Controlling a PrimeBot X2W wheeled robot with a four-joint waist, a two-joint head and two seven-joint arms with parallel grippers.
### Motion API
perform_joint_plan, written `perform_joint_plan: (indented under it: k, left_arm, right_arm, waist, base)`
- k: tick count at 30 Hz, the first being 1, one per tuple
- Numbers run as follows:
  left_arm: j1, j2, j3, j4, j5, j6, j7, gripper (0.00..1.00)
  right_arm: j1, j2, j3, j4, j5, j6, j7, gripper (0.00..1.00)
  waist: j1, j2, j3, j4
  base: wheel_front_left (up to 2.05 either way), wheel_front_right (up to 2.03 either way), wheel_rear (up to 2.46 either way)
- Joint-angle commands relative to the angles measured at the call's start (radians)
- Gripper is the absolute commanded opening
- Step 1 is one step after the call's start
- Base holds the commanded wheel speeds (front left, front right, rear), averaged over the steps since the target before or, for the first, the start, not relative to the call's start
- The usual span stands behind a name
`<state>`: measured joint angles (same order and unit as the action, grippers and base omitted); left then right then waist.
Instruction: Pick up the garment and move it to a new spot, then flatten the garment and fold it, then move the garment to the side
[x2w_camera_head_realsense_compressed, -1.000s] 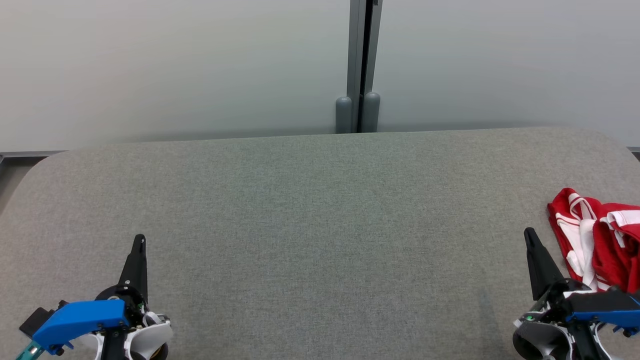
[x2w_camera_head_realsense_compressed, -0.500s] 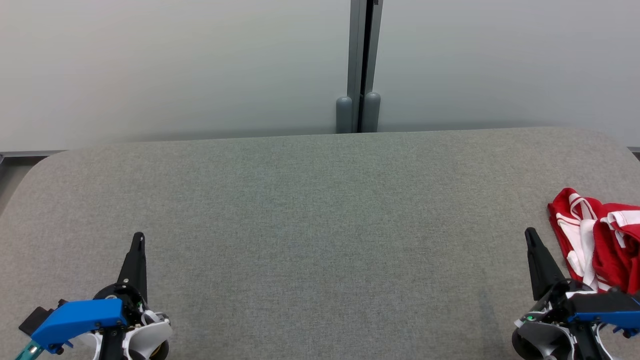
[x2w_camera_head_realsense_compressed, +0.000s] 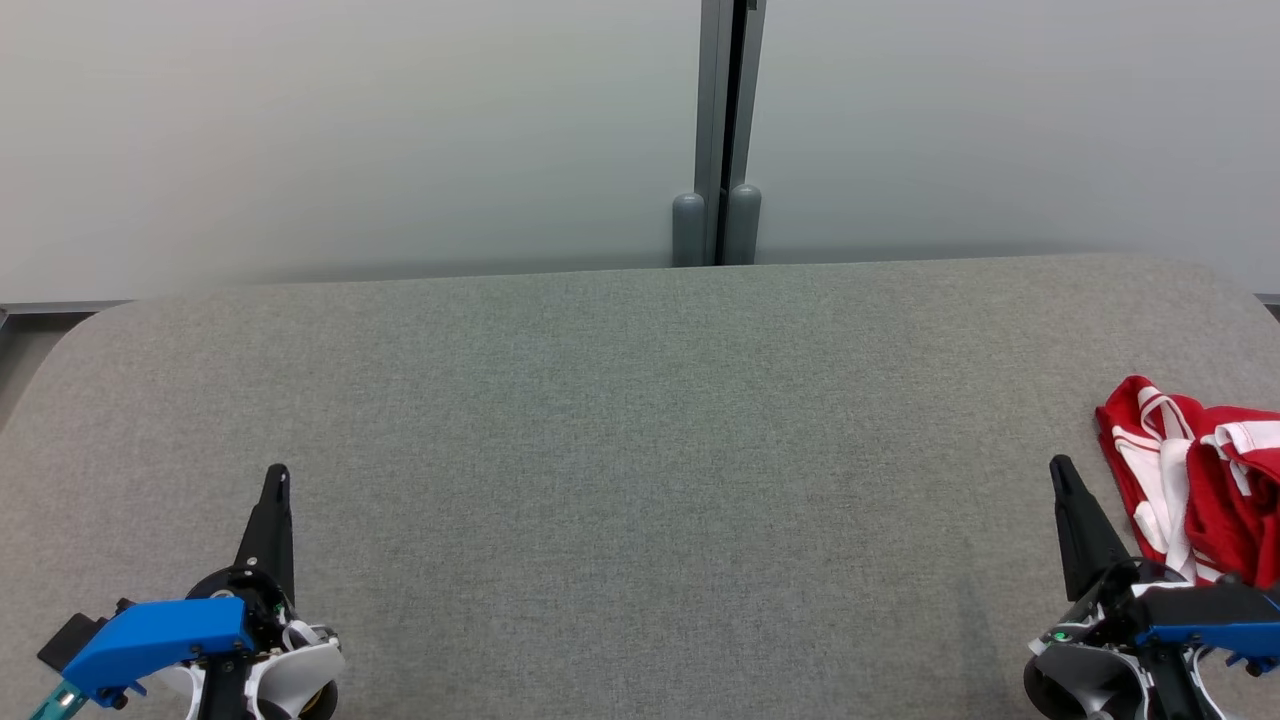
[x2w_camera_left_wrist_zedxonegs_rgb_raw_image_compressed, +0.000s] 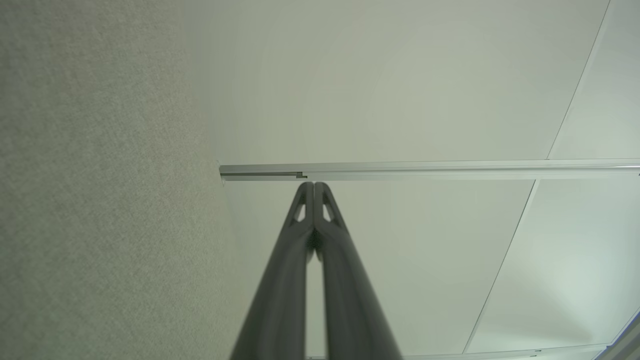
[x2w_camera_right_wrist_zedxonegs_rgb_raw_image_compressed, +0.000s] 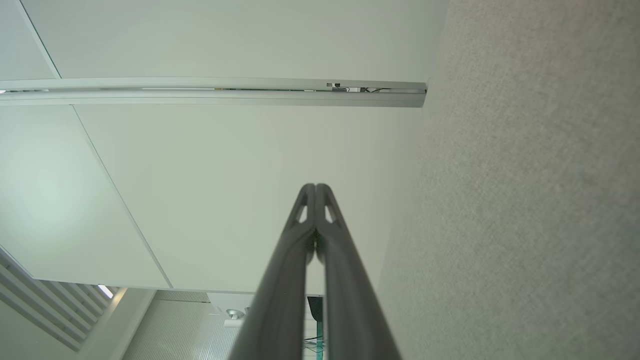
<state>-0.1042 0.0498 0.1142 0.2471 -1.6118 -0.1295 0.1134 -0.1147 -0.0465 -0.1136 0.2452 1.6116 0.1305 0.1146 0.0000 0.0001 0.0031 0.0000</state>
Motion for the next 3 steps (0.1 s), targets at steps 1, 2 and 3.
perform_joint_plan:
  k: [1,2,3]
  left_arm:
    - [-0.009,0.001,0.002,-0.005,-0.003,-0.005,0.004,0.0]
    - [-0.009,0.001,0.002,-0.005,-0.003,-0.005,0.004,0.0]
    - [-0.009,0.001,0.002,-0.005,-0.003,-0.005,0.004,0.0]
  right_arm:
    - [0.013,-0.007,-0.003,-0.004,0.003,0.0,0.003,0.0]
    - [0.013,-0.007,-0.003,-0.004,0.003,0.0,0.003,0.0]
    - [0.013,-0.007,-0.003,-0.004,0.003,0.0,0.003,0.0]
  waist:
    - [0.0,-0.0001,0.0,0.0]
    - [0.0,-0.0001,0.0,0.0]
    - [0.0,-0.0001,0.0,0.0]
  base:
    - [0.0,0.0,0.0]
    - [0.0,0.0,0.0]
    - [0.0,0.0,0.0]
